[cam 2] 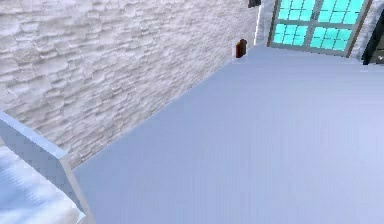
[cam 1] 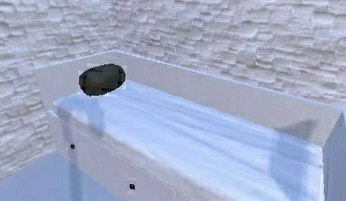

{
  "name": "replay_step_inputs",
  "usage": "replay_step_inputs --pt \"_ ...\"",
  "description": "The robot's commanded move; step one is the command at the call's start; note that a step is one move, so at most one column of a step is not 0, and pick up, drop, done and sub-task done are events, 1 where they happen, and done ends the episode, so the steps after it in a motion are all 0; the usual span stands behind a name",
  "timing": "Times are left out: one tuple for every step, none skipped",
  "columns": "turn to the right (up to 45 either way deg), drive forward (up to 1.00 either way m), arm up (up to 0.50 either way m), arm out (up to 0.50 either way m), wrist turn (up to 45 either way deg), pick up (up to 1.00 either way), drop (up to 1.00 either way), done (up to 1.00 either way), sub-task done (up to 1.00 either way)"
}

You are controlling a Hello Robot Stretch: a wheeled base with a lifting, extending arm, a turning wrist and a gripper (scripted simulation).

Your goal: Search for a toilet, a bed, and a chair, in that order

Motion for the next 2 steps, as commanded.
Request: replay_step_inputs --pt "0.0 0.00 0.00 0.00 0.0 0.00 0.00 0.00 1.00" --pt "-45.0 0.00 0.00 0.00 0.0 0.00 0.00 0.00 0.00"
